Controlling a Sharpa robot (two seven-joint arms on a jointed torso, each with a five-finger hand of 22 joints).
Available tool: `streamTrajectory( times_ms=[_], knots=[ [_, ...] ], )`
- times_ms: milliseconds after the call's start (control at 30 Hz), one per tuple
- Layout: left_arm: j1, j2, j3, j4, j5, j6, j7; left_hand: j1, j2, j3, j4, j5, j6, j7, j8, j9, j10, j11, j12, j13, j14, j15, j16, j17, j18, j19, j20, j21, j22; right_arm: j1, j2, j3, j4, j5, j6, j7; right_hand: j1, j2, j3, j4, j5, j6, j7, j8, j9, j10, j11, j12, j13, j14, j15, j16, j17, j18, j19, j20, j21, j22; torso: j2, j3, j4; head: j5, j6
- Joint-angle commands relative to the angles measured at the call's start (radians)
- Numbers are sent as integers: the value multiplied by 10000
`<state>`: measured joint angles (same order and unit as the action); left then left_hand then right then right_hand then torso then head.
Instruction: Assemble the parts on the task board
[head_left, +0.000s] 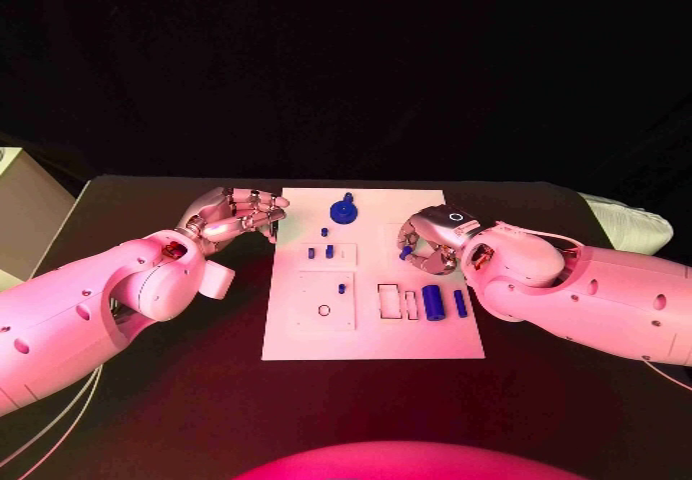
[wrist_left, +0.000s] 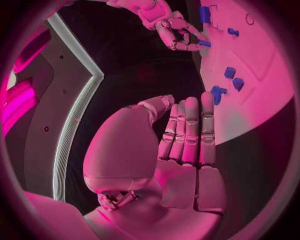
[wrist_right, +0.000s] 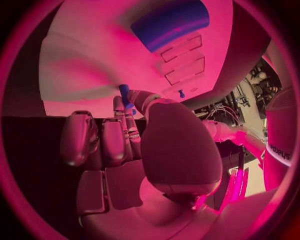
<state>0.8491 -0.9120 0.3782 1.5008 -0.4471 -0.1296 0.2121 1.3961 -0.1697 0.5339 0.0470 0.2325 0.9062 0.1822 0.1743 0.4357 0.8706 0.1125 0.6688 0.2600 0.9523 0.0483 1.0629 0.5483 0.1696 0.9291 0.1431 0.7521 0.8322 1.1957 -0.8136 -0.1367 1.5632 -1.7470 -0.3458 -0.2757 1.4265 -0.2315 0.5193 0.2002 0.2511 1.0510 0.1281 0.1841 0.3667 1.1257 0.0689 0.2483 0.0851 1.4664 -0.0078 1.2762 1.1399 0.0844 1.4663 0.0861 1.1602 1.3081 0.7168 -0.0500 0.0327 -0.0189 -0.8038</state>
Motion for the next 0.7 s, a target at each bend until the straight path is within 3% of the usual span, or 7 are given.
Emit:
streamTrajectory(
  times_ms=[33,133,167,433,700],
  knots=[
    [-4,7,6,20,62,169,17,-17,101,-17,17,53,-17,17,-50,-10,-18,48,-45,-13,26,22,-54,-16,140,87,-1,-59,-16,-58,48,-21,25,-112,-49,-188,-101,5,24,70,-52,76,-16,33,33,107,-11,-47,-13,182,-82,62,7,-147,235,-59,55,792,-2,2,0,-28,-23],
    [-4,7,6,17,61,174,4,-17,101,-17,17,53,-17,17,-50,-10,-18,48,-45,-13,26,22,-54,-16,140,87,-1,-59,-16,-70,49,-21,61,-57,-105,-302,78,168,196,-69,144,256,-65,176,143,262,-65,-89,7,187,-130,83,24,-160,260,-89,159,855,-4,7,6,-47,-26],
    [-4,7,6,16,60,175,1,3,111,-10,9,56,-13,15,-49,-10,-17,45,-44,-16,26,20,-56,-16,142,92,-2,-65,-21,-73,44,-21,82,-11,-128,-343,153,218,362,-141,-99,266,-67,208,194,323,-71,-145,13,188,-147,90,26,-170,274,-105,219,892,-6,4,6,-48,-26],
    [-6,22,6,-7,59,184,-6,3,111,-10,9,56,-13,15,-49,-10,-17,45,-44,-16,26,20,-56,-16,142,92,-2,-65,-21,-71,-146,3,409,564,-285,-562,136,211,566,-262,-27,330,-78,310,325,482,-96,-242,35,194,-158,107,36,-192,298,-126,348,972,-11,8,-3,-4,-15],
    [-10,48,6,-112,59,184,3,3,111,-10,9,56,-13,15,-49,-10,-17,45,-44,-16,26,20,-56,-16,142,92,-2,-65,-21,187,-489,100,1106,769,-592,-740,43,168,590,-268,-114,318,-76,335,380,511,-90,-314,35,191,-156,96,11,-196,300,-127,364,990,-25,12,-9,88,7]
  ],
)
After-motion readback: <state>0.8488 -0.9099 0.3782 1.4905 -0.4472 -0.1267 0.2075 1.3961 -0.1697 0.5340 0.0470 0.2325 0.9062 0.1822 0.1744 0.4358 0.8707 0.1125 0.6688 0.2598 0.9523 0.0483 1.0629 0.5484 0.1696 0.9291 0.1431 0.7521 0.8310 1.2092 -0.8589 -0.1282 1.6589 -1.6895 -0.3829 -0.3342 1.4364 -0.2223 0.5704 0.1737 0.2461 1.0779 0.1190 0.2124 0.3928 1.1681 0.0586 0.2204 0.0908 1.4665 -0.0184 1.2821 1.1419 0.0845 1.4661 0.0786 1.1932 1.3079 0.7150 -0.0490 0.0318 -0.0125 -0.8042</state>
